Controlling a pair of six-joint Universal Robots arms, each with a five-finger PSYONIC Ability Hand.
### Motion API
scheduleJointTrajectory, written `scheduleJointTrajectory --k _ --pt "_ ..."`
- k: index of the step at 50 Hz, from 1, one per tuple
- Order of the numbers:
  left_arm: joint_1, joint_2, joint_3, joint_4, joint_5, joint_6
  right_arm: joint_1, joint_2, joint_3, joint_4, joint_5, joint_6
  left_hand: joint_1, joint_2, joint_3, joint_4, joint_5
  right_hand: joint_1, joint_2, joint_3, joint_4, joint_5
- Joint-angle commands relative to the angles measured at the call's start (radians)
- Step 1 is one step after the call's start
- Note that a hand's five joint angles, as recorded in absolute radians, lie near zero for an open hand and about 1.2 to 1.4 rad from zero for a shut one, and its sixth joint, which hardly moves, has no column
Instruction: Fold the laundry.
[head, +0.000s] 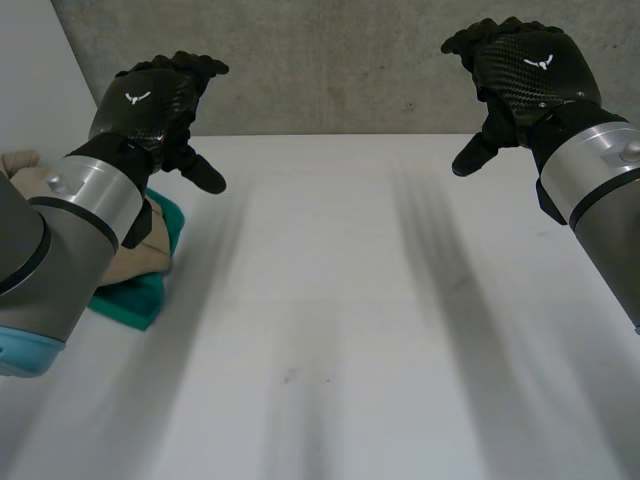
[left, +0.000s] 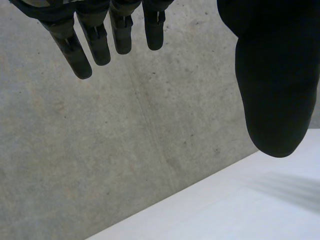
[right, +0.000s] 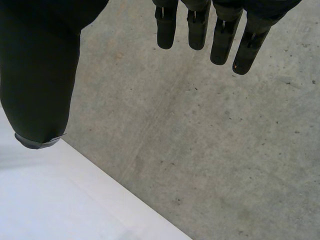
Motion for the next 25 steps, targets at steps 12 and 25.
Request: scheduleJointTrajectory --k 12,25 --pt "0.16 -0.251 0.036 -0.156 -0.045 0.732 -0.003 0.015 -0.004 0.002 -0.002 -0.003 0.037 0.039 0.034 0.043 0.029 -0.023 -0.047 -0.04 -0.061 -0.059" --pt "0.318 -0.549 0.145 -0.024 -0.133 0.845 0.011 0.044 0.006 0.003 -0.004 -0.005 0.394 0.396 0.391 0.4 0.387 -0.023 -0.047 -0.04 -0.061 -0.059"
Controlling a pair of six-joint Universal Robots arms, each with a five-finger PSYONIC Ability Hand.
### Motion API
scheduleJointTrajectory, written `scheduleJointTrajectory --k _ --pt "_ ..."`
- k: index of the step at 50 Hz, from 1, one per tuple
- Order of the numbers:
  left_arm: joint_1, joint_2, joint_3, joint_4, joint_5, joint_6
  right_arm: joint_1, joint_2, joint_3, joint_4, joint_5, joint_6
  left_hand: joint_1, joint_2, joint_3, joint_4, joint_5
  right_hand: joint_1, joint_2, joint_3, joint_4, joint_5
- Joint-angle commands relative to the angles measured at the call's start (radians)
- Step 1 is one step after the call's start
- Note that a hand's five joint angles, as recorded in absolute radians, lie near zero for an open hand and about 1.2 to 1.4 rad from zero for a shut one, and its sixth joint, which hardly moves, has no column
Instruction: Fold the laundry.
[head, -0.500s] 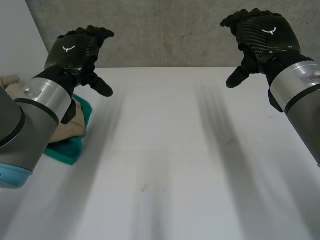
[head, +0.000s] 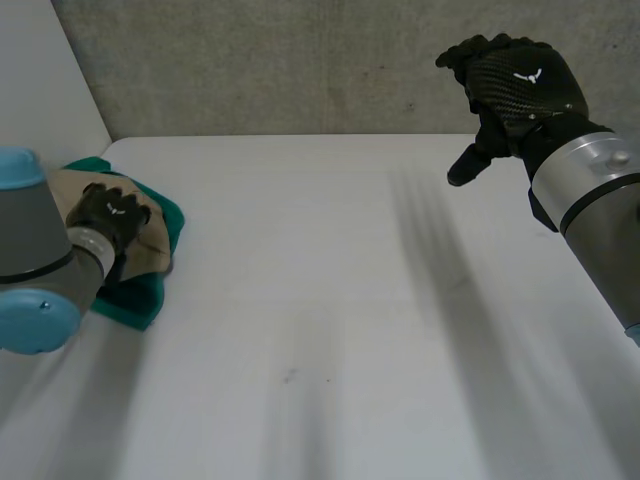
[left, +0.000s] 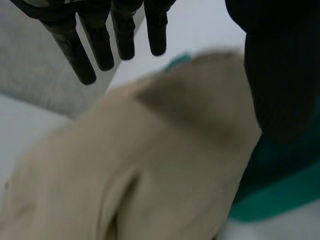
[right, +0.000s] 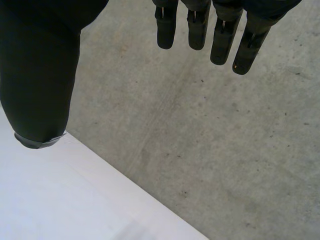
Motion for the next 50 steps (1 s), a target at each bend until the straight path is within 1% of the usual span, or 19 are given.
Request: scheduleJointTrajectory --k 1,2,3,5,9,10,13,17,18,24,26,27,29,30,31,36,40,42,50 --pt "0.068 -0.142 0.068 0.083 -0.018 0.036 0.006 0.014 0.006 -0.001 0.0 -0.003 0.465 0.47 0.476 0.472 0.468 -0.023 -0.047 -0.04 -0.061 -0.059" --pt "0.07 -0.147 0.074 0.084 -0.021 0.041 0.006 0.014 0.006 -0.001 -0.002 -0.003 0.63 0.635 0.64 0.636 0.632 -0.023 -0.047 -0.04 -0.061 -0.059" --pt "0.068 -0.146 0.085 0.093 -0.038 0.036 0.006 0.014 0.006 0.001 -0.002 -0.003 0.936 0.942 0.947 0.943 0.939 -0.023 -0.047 -0.04 -0.061 -0.059" --pt "0.054 -0.139 0.084 0.123 -0.052 0.027 0.006 0.014 0.005 -0.001 -0.002 -0.005 1.103 1.108 1.113 1.11 1.105 -0.023 -0.047 -0.04 -0.061 -0.059" --pt "-0.008 -0.017 0.056 0.251 -0.07 -0.062 0.005 0.012 0.002 -0.001 -0.002 -0.009 1.104 1.109 1.114 1.11 1.106 -0.023 -0.047 -0.04 -0.061 -0.059" --pt "-0.056 0.044 0.032 0.296 -0.07 -0.126 0.003 0.012 0.002 -0.001 -0.002 -0.009 1.104 1.109 1.114 1.11 1.106 -0.023 -0.047 -0.04 -0.061 -0.059" --pt "-0.111 0.103 0.015 0.328 -0.07 -0.208 0.003 0.012 0.0 -0.001 0.0 -0.014 1.104 1.109 1.114 1.11 1.106 -0.023 -0.047 -0.04 -0.061 -0.059" --pt "-0.223 0.146 0.015 0.324 -0.063 -0.303 0.0 0.011 0.0 0.001 0.0 -0.014 1.104 1.109 1.114 1.11 1.106 -0.023 -0.047 -0.04 -0.061 -0.059" --pt "-0.283 0.147 0.019 0.318 -0.061 -0.324 -0.001 0.011 -0.001 0.001 0.0 -0.014 1.104 1.109 1.114 1.11 1.106 -0.023 -0.047 -0.04 -0.061 -0.059" --pt "-0.508 0.125 0.025 0.285 -0.046 -0.381 -0.011 0.008 -0.012 -0.001 0.002 -0.012 1.104 1.109 1.114 1.11 1.106 -0.023 -0.047 -0.04 -0.061 -0.059" --pt "-0.585 0.102 0.018 0.279 -0.006 -0.445 -0.014 0.006 -0.014 -0.004 0.002 -0.014 1.104 1.109 1.114 1.11 1.106 -0.023 -0.047 -0.04 -0.061 -0.059" --pt "-0.61 0.097 0.013 0.278 0.017 -0.488 -0.017 0.006 -0.014 -0.004 0.002 -0.014 1.084 1.089 1.094 1.09 1.086 -0.023 -0.047 -0.04 -0.061 -0.059" --pt "-0.636 0.091 0.004 0.264 0.064 -0.576 -0.04 0.005 -0.015 -0.001 0.002 -0.014 0.315 0.32 0.326 0.322 0.318 -0.023 -0.047 -0.04 -0.061 -0.059" --pt "-0.639 0.089 0.001 0.253 0.08 -0.605 -0.044 0.005 -0.015 -0.001 0.002 -0.014 -0.017 -0.012 -0.007 -0.01 -0.015 -0.023 -0.047 -0.04 -0.061 -0.059" --pt "-0.639 0.088 -0.002 0.239 0.1 -0.637 -0.049 0.003 -0.015 -0.001 0.002 -0.014 -0.118 -0.113 -0.108 -0.111 -0.116 -0.023 -0.047 -0.04 -0.061 -0.059" --pt "-0.627 0.108 0.002 0.198 0.095 -0.669 -0.058 0.008 -0.02 0.004 0.0 -0.018 -0.118 -0.113 -0.108 -0.111 -0.116 -0.023 -0.047 -0.04 -0.061 -0.059" --pt "-0.566 0.152 -0.013 0.167 0.078 -0.666 -0.055 0.014 -0.027 0.035 -0.005 -0.057 -0.118 -0.113 -0.108 -0.111 -0.116 -0.023 -0.047 -0.04 -0.061 -0.059" --pt "-0.494 0.213 -0.042 0.109 0.072 -0.662 -0.051 0.023 -0.04 0.075 -0.011 -0.101 -0.118 -0.113 -0.108 -0.111 -0.116 -0.023 -0.047 -0.04 -0.061 -0.059" --pt "-0.359 0.307 -0.154 0.02 0.078 -0.636 -0.023 0.13 -0.109 0.431 -0.008 -0.354 -0.088 -0.083 -0.078 -0.081 -0.086 -0.023 -0.047 -0.04 -0.061 -0.059"
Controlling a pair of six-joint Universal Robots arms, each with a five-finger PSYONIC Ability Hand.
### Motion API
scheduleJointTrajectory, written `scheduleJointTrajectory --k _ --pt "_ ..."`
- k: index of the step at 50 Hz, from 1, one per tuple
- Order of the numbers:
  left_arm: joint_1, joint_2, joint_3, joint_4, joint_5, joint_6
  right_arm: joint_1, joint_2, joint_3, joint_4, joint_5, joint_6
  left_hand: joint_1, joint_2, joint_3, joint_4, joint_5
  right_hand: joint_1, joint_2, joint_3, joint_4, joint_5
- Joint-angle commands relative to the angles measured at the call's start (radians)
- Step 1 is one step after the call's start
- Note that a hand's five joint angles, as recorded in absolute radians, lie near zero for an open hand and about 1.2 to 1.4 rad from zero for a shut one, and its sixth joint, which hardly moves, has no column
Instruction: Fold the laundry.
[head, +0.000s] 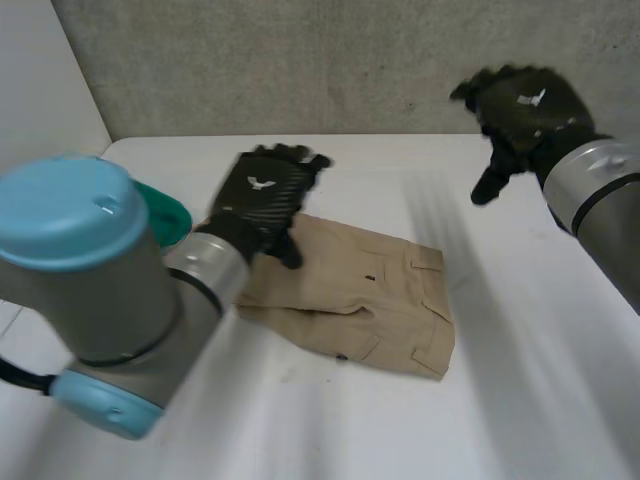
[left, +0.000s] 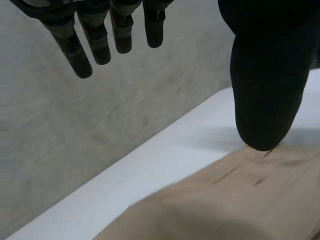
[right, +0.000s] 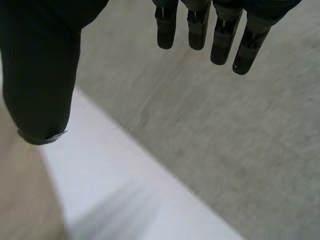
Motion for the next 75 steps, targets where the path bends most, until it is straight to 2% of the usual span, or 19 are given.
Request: scheduleJointTrajectory --k 1,6,13,20,21,25,28,30,33,39,45,51,57,65,71,72,73,74,75 --pt "0.121 0.071 -0.093 -0.058 0.006 0.029 0.026 0.078 -0.04 0.281 0.0 -0.178 0.017 0.003 -0.004 0.004 -0.16 -0.023 -0.047 -0.04 -0.061 -0.059" --pt "0.218 -0.032 -0.092 -0.052 0.044 0.194 0.039 0.101 0.041 0.268 -0.003 -0.062 0.029 0.014 0.007 0.016 -0.148 -0.023 -0.047 -0.04 -0.061 -0.059" --pt "0.23 -0.198 -0.044 -0.052 0.095 0.364 0.036 0.183 0.178 0.099 -0.008 0.121 0.07 0.055 0.048 0.057 -0.107 -0.023 -0.047 -0.04 -0.061 -0.059" --pt "0.227 -0.29 0.028 -0.046 0.09 0.371 0.042 0.294 0.201 0.002 -0.013 0.139 0.471 0.457 0.45 0.459 0.295 0.017 -0.007 -0.001 -0.022 -0.019" --pt "0.224 -0.302 0.043 -0.044 0.09 0.369 0.042 0.305 0.199 0.002 -0.013 0.141 0.652 0.638 0.631 0.639 0.475 0.034 0.011 0.017 -0.004 -0.002" --pt "0.206 -0.308 0.065 -0.044 0.09 0.371 0.043 0.334 0.178 0.002 -0.013 0.141 0.944 0.93 0.923 0.931 0.767 0.228 0.204 0.21 0.189 0.192" --pt "0.183 -0.307 0.068 -0.044 0.089 0.371 0.043 0.325 0.172 0.001 -0.009 0.142 1.208 1.193 1.186 1.195 1.031 0.843 0.819 0.825 0.804 0.807" --pt "0.171 -0.296 0.066 -0.044 0.087 0.371 0.039 0.308 0.172 -0.007 -0.009 0.144 1.209 1.194 1.187 1.196 1.032 1.197 1.174 1.18 1.159 1.161" --pt "0.146 -0.247 0.056 -0.044 0.066 0.369 0.039 0.271 0.172 -0.007 -0.008 0.135 1.209 1.194 1.187 1.196 1.032 1.199 1.175 1.181 1.16 1.163" --pt "0.125 -0.02 0.01 -0.044 0.021 0.357 0.034 0.057 0.146 0.005 -0.034 0.112 1.209 1.194 1.187 1.196 1.032 1.199 1.175 1.181 1.16 1.163" --pt "0.12 0.265 0.006 -0.041 0.026 0.271 0.028 -0.121 0.057 0.068 -0.104 0.073 1.209 1.194 1.187 1.196 1.032 1.199 1.175 1.181 1.16 1.163" --pt "0.12 0.388 0.032 -0.043 0.034 0.2 0.03 -0.152 -0.061 0.177 -0.128 0.07 1.209 1.194 1.187 1.196 1.032 1.199 1.175 1.181 1.16 1.163" --pt "0.12 0.283 0.049 -0.037 0.046 0.197 0.033 -0.073 -0.113 0.219 -0.129 0.069 1.209 1.194 1.187 1.196 1.032 1.199 1.175 1.181 1.16 1.163" --pt "0.144 -0.076 0.183 0.011 0.031 0.211 0.049 0.189 -0.212 0.213 -0.088 0.075 1.209 1.194 1.187 1.196 1.032 1.199 1.175 1.181 1.16 1.163" --pt "0.177 -0.316 0.319 0.152 0.012 0.263 0.057 0.352 -0.288 0.134 0.003 0.095 1.136 1.122 1.115 1.123 0.959 1.191 1.168 1.174 1.153 1.155" --pt "0.178 -0.336 0.332 0.17 0.008 0.268 0.065 0.39 -0.3 0.104 0.033 0.098 1.011 0.996 0.989 0.998 0.834 0.54 0.516 0.523 0.502 0.504" --pt "0.178 -0.353 0.341 0.187 0.001 0.272 0.068 0.401 -0.307 0.093 0.049 0.098 0.809 0.794 0.787 0.796 0.632 0.287 0.263 0.269 0.248 0.251" --pt "0.172 -0.365 0.345 0.212 -0.009 0.275 0.069 0.417 -0.32 0.081 0.075 0.101 0.292 0.278 0.271 0.279 0.115 -0.023 -0.047 -0.04 -0.061 -0.059" --pt "0.172 -0.365 0.342 0.213 -0.011 0.274 0.069 0.417 -0.321 0.081 0.075 0.101 0.148 0.133 0.126 0.135 -0.029 -0.023 -0.047 -0.04 -0.061 -0.059"
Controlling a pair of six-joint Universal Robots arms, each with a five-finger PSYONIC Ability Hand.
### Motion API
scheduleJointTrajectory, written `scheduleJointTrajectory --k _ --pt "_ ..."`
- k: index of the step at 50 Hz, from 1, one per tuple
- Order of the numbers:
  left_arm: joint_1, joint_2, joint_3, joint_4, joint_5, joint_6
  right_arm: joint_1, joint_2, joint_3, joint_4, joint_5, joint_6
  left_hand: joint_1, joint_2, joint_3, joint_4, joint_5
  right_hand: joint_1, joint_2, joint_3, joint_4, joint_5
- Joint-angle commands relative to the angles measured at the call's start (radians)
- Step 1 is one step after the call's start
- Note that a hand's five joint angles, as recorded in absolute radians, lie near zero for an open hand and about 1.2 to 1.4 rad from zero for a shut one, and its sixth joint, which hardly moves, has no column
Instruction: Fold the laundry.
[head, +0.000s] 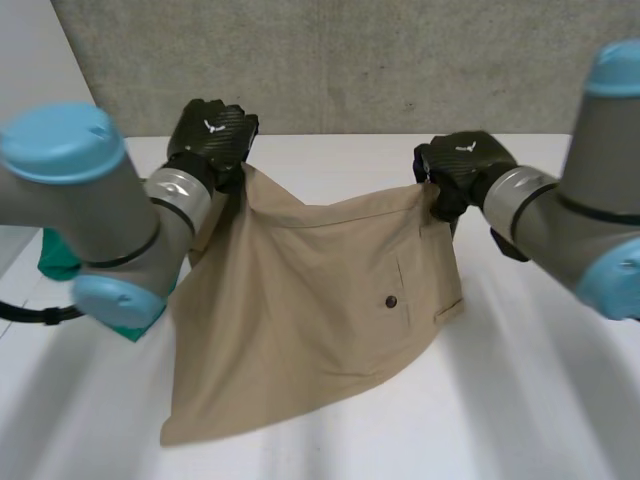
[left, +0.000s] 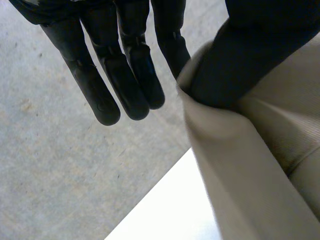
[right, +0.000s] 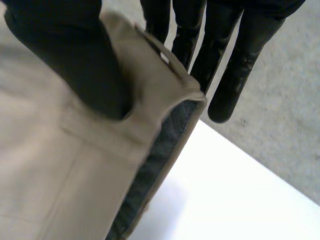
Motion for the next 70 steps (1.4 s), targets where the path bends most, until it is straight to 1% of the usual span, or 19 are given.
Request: scheduleJointTrajectory --k 1,5,8,10,13,14,20,25,31,36,43,46,50,54,55,58,64,69,70 --pt "0.008 -0.141 0.077 0.126 -0.033 0.034 0.014 0.124 -0.072 -0.099 0.155 0.022 -0.936 -0.99 -0.986 -0.99 -0.975 -0.741 -0.917 -0.931 -0.95 -0.927" --pt "-0.012 -0.085 -0.007 0.125 -0.036 0.031 0.003 0.076 -0.062 -0.113 0.197 0.003 -0.95 -1.004 -1.0 -1.004 -0.989 -0.741 -0.917 -0.931 -0.95 -0.927" --pt "-0.034 0.057 -0.132 0.117 -0.04 0.03 0.003 0.018 -0.034 -0.101 0.176 -0.035 -0.949 -1.003 -1.0 -1.004 -0.988 -0.741 -0.917 -0.931 -0.95 -0.927" --pt "-0.04 0.127 -0.208 0.102 -0.05 0.028 -0.004 -0.043 0.041 -0.085 0.139 -0.122 -0.94 -0.994 -0.991 -0.995 -0.979 -0.741 -0.917 -0.931 -0.95 -0.927" --pt "-0.043 0.23 -0.318 0.048 -0.074 0.027 -0.02 -0.089 0.139 -0.073 0.108 -0.246 -0.882 -0.935 -0.932 -0.936 -0.921 -0.741 -0.917 -0.931 -0.95 -0.927" --pt "-0.043 0.292 -0.379 0.008 -0.082 0.022 -0.027 -0.112 0.209 -0.056 0.088 -0.317 -0.812 -0.866 -0.862 -0.866 -0.851 -0.621 -0.797 -0.811 -0.83 -0.807" --pt "-0.051 0.428 -0.584 -0.196 -0.08 -0.003 -0.024 -0.172 0.424 -0.022 0.016 -0.458 -0.632 -0.686 -0.683 -0.687 -0.671 -0.434 -0.61 -0.624 -0.643 -0.62" --pt "-0.063 0.435 -0.68 -0.302 -0.073 -0.036 -0.027 -0.171 0.522 -0.079 -0.06 -0.46 -0.585 -0.639 -0.636 -0.64 -0.624 -0.414 -0.59 -0.604 -0.622 -0.6" --pt "-0.034 0.396 -0.722 -0.28 -0.07 -0.033 -0.055 -0.113 0.576 -0.251 -0.146 -0.457 -0.617 -0.671 -0.668 -0.672 -0.656 -0.449 -0.625 -0.639 -0.657 -0.635" --pt "-0.021 0.299 -0.722 -0.227 -0.071 -0.03 -0.053 -0.037 0.563 -0.312 -0.148 -0.457 -0.655 -0.709 -0.706 -0.71 -0.695 -0.446 -0.622 -0.636 -0.655 -0.632" --pt "-0.024 0.267 -0.724 -0.191 -0.074 -0.029 -0.056 0.032 0.533 -0.337 -0.15 -0.457 -0.629 -0.683 -0.68 -0.684 -0.668 -0.432 -0.607 -0.621 -0.64 -0.618" --pt "-0.028 0.256 -0.717 -0.162 -0.079 -0.029 -0.056 0.041 0.53 -0.355 -0.148 -0.455 -0.471 -0.525 -0.521 -0.526 -0.51 -0.396 -0.572 -0.586 -0.605 -0.582" --pt "-0.028 0.245 -0.711 -0.107 -0.083 -0.029 -0.058 0.059 0.521 -0.383 -0.145 -0.457 -0.169 -0.223 -0.219 -0.223 -0.208 -0.282 -0.458 -0.472 -0.49 -0.468" --pt "-0.028 0.225 -0.699 -0.084 -0.097 -0.027 -0.058 0.079 0.503 -0.388 -0.137 -0.455 0.174 0.121 0.124 0.12 0.135 0.09 -0.086 -0.1 -0.118 -0.096" --pt "-0.029 0.222 -0.696 -0.084 -0.102 -0.027 -0.058 0.085 0.497 -0.389 -0.128 -0.455 0.268 0.215 0.218 0.214 0.229 0.28 0.104 0.09 0.072 0.094" --pt "-0.029 0.219 -0.682 -0.081 -0.12 -0.027 -0.06 0.09 0.487 -0.388 -0.111 -0.452 0.272 0.218 0.221 0.217 0.233 0.48 0.305 0.291 0.272 0.294" --pt "-0.029 0.228 -0.645 -0.076 -0.135 -0.027 -0.073 0.084 0.467 -0.381 -0.091 -0.448 0.272 0.218 0.221 0.217 0.233 0.481 0.305 0.291 0.272 0.295" --pt "-0.028 0.331 -0.599 -0.084 -0.135 -0.03 -0.093 0.067 0.455 -0.352 -0.088 -0.423 0.272 0.218 0.221 0.217 0.233 0.481 0.305 0.291 0.272 0.295" --pt "-0.028 0.348 -0.592 -0.084 -0.134 -0.03 -0.096 0.047 0.451 -0.319 -0.09 -0.39 0.272 0.218 0.221 0.217 0.233 0.017 -0.159 -0.173 -0.192 -0.169"
